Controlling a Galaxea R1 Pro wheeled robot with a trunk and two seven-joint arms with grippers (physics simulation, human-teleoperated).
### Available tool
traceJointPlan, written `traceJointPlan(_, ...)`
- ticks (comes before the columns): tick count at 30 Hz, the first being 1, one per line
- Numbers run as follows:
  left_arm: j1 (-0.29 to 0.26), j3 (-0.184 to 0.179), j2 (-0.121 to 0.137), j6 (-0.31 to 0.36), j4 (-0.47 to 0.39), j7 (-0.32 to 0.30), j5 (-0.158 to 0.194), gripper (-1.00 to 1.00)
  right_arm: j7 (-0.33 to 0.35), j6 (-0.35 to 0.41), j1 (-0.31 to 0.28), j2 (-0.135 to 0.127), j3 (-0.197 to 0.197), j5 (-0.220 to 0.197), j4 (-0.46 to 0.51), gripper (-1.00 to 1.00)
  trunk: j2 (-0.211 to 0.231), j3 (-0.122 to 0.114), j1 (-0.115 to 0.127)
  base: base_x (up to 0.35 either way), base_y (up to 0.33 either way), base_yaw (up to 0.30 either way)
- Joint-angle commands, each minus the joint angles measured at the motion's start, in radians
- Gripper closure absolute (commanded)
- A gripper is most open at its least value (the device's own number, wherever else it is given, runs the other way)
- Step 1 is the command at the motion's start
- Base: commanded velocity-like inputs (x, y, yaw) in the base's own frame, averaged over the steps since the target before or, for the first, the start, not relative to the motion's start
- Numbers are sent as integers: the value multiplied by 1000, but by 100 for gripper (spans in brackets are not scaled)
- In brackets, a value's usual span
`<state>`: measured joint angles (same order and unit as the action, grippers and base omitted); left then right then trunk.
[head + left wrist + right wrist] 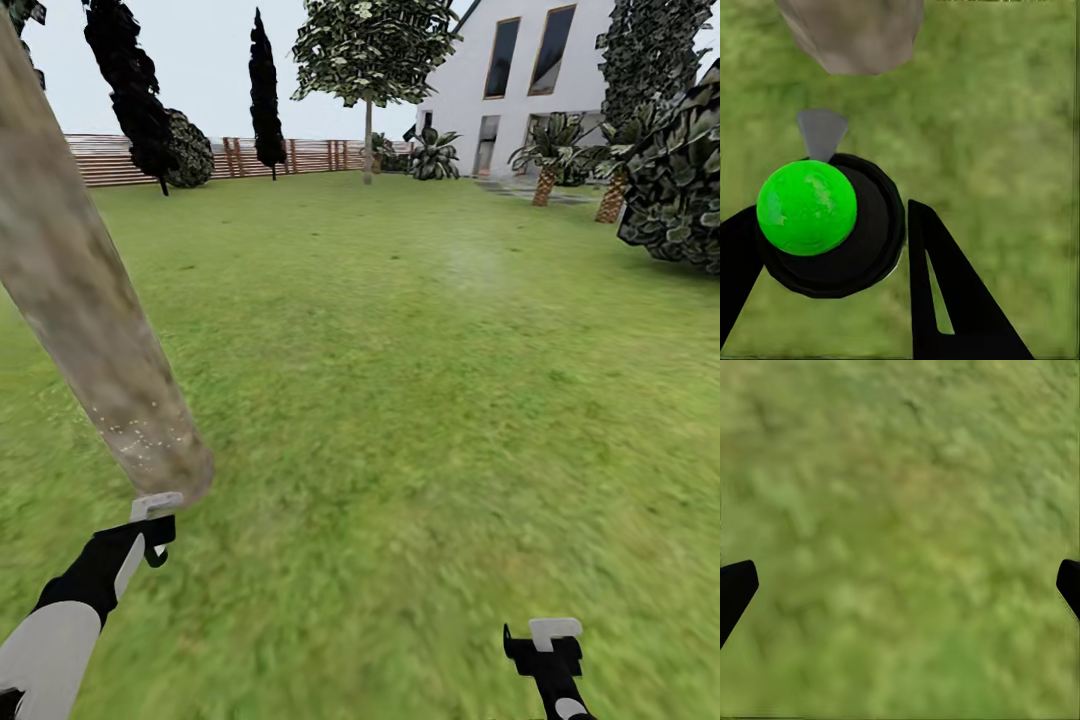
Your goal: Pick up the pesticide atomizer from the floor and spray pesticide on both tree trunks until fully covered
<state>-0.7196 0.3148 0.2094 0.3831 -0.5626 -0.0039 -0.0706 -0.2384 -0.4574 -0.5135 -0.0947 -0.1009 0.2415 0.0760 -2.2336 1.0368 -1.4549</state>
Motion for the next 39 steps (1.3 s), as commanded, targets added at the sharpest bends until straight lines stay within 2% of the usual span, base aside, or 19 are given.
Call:
traceJointPlan(1,-3,3,-2,7,-5,-2,-9,100,-2,-3,0,0,-8,10,-1,-100,0,1,1,-233,-205,278)
traceJointPlan(4,-15,1,-7,12,-10,-8,-9,100,-2,-3,0,-1,-8,10,-1,-100,0,1,1,-99,-76,278)
traceJointPlan(7,-40,-2,-23,25,-49,-12,-10,100,-2,-3,0,-2,-8,10,-1,-100,0,1,1,-10,-8,278)
traceJointPlan(10,-143,-3,-20,153,-63,-9,-16,100,-2,-3,0,-2,-9,10,-1,-100,0,1,1,-1,-1,141)
traceJointPlan(11,-190,-3,-18,171,-63,-7,-19,100,-2,-3,0,-4,-8,10,-1,-100,0,1,1,0,0,13)
traceJointPlan(12,-217,-3,-16,180,-63,-6,-20,100,-2,-3,0,-5,-8,10,-1,-100,0,1,1,0,0,6)
traceJointPlan(14,-262,-4,-9,241,-67,-5,-25,100,-2,-3,0,-6,-8,10,-1,-100,0,1,1,0,0,1)
traceJointPlan(16,-296,-5,13,285,-69,-5,-42,100,-2,-3,0,-7,-8,10,-1,-100,0,1,1,0,0,0)
traceJointPlan(19,-293,-5,28,290,-79,-7,-51,100,-2,-3,0,-6,-8,10,-1,-100,0,1,1,7,-2,2)
traceJointPlan(22,-287,-8,27,291,-145,-7,-51,100,-3,-3,0,-5,-8,10,-1,-100,0,1,1,196,-131,215)
traceJointPlan(29,-284,-9,24,292,-145,-7,-53,100,-2,-3,0,-5,-8,10,-1,-100,0,1,1,205,-194,204)
traceJointPlan(35,-224,-8,25,292,-138,-5,-54,100,-2,-3,0,-5,-8,10,-1,-100,0,1,1,126,-253,5)
traceJointPlan(39,-211,-8,25,292,-138,-5,-55,100,-2,-3,0,-5,-8,10,-1,-100,0,1,1,150,-254,15)
